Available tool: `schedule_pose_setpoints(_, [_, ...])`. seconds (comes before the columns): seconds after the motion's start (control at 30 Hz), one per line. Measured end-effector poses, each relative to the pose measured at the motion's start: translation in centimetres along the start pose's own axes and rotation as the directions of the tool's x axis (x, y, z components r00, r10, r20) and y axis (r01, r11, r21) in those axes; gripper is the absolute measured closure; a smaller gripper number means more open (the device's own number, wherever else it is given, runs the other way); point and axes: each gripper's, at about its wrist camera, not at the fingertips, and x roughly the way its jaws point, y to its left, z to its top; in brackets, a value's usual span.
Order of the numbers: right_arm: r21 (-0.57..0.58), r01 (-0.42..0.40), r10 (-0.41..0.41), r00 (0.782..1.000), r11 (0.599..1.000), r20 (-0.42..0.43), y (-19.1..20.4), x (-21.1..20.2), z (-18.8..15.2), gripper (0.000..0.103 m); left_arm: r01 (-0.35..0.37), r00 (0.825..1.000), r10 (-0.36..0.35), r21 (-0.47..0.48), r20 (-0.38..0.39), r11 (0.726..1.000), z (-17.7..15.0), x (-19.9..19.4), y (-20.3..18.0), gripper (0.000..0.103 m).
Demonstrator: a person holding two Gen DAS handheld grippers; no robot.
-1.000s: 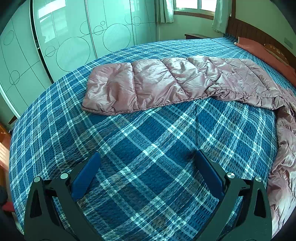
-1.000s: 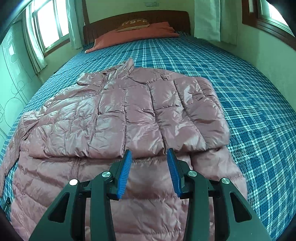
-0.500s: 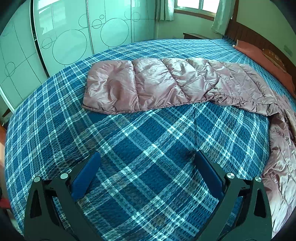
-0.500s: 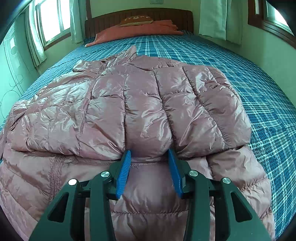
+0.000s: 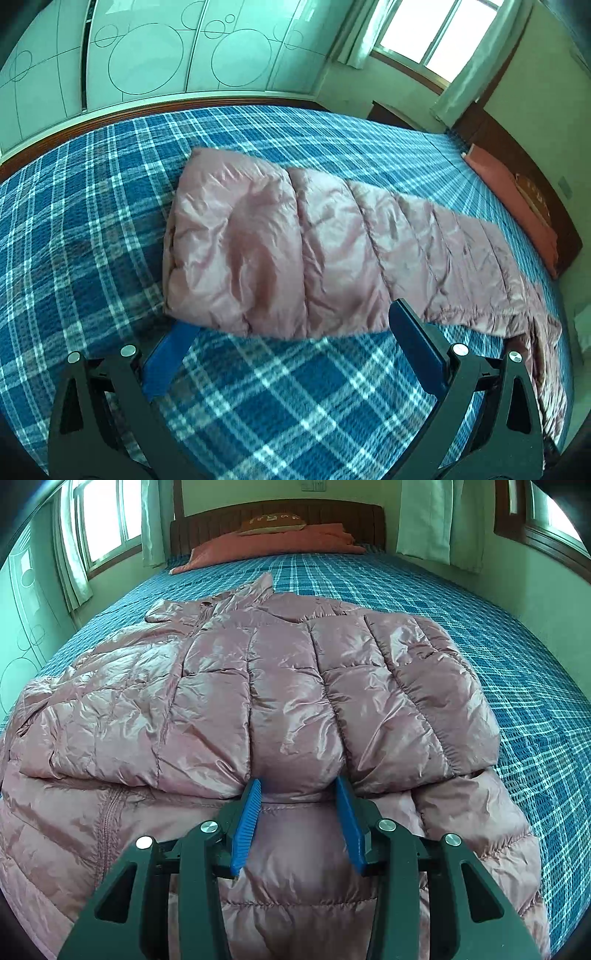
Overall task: Fold large clothes
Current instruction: 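Grasp the other sleeve with the left gripper and lift it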
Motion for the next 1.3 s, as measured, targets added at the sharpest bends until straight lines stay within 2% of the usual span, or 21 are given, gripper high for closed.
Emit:
schedule_pose_setpoints(0.17, [0.000, 0.000, 0.000, 1.000, 1.000, 0.001, 0.0, 0.0, 0.0, 0.060, 0.043, 0.999, -0.042, -0.090, 0.013, 0.995, 1.7, 0.0, 1.2, 0.002])
schedule_pose_setpoints(0.27, [-0.002, 0.002, -0.002, 1.000, 1.000, 0.004, 0.0, 0.0, 0.0, 0.060, 0.081, 0.997, -0.079, -0.113, 0.018, 0.990, 1.7, -0.3, 1.4, 0.011])
schedule_pose_setpoints(0.3, [-0.002, 0.002, -0.002, 1.000, 1.000, 0.004, 0.0, 0.0, 0.0, 0.060, 0.106, 0.994, -0.105, -0.112, 0.015, 0.988, 1.6, -0.5, 1.3, 0.019])
schedule_pose_setpoints(0.33, [-0.002, 0.001, -0.001, 1.000, 1.000, 0.004, 0.0, 0.0, 0.0, 0.060, 0.137, 0.990, -0.138, -0.118, 0.001, 0.983, 1.5, -0.3, 1.3, 0.021])
schedule_pose_setpoints(0.4, [-0.002, 0.001, -0.001, 1.000, 1.000, 0.004, 0.0, 0.0, 0.0, 0.060, 0.135, 0.991, -0.137, -0.130, -0.004, 0.982, 1.4, 0.1, 1.4, 0.021])
schedule_pose_setpoints(0.53, [0.001, -0.001, 0.001, 1.000, 1.000, 0.005, 0.0, -0.1, 0.0, 0.060, 0.083, 0.997, -0.083, -0.092, 0.004, 0.992, 2.3, 1.2, 0.2, 0.022])
schedule_pose_setpoints(0.6, [0.000, 0.000, 0.000, 1.000, 1.000, 0.005, 0.0, -0.1, 0.0, 0.060, 0.025, 1.000, -0.024, -0.074, 0.012, 0.997, 2.7, 1.6, -0.4, 0.039])
schedule_pose_setpoints(0.63, [0.000, 0.000, 0.000, 1.000, 1.000, 0.005, 0.0, -0.1, 0.0, 0.060, 0.000, 1.000, 0.001, -0.064, 0.015, 0.998, 2.9, 2.0, -0.6, 0.044])
schedule_pose_setpoints(0.7, [0.001, -0.001, 0.001, 1.000, 1.000, 0.006, 0.0, -0.1, 0.0, 0.060, -0.023, 0.999, 0.024, -0.043, 0.027, 0.999, 3.4, 2.2, -0.8, 0.072])
schedule_pose_setpoints(0.77, [0.001, -0.001, 0.001, 1.000, 1.000, 0.005, 0.0, -0.1, 0.0, 0.060, -0.003, 1.000, 0.004, -0.051, 0.019, 0.999, 4.2, 2.7, -0.9, 0.085])
schedule_pose_setpoints(0.83, [0.002, -0.001, 0.001, 1.000, 1.000, 0.006, 0.0, -0.1, 0.0, 0.060, -0.013, 0.999, 0.015, -0.046, 0.032, 0.999, 4.9, 2.7, -1.6, 0.090])
schedule_pose_setpoints(0.97, [0.002, -0.002, 0.002, 1.000, 1.000, 0.006, -0.1, -0.1, -0.1, 0.060, -0.016, 0.993, 0.007, 0.069, 0.118, 0.997, 5.6, 0.8, -5.4, 0.093])
schedule_pose_setpoints(1.07, [0.004, -0.004, 0.004, 1.000, 1.000, 0.006, -0.1, -0.1, -0.1, 0.060, 0.033, 0.986, -0.059, 0.167, 0.155, 0.985, 5.1, -0.7, -9.8, 0.093])
schedule_pose_setpoints(1.2, [0.011, -0.013, 0.013, 1.000, 1.000, 0.006, -0.2, -0.1, 0.0, 0.060, 0.089, 0.977, -0.143, 0.309, 0.157, 0.947, 3.5, -1.9, -16.9, 0.093])
schedule_pose_setpoints(1.3, [0.018, -0.020, 0.020, 1.000, 1.000, 0.006, -0.2, -0.2, 0.0, 0.060, 0.130, 0.973, -0.196, 0.411, 0.120, 0.902, 0.9, -2.2, -22.6, 0.093])
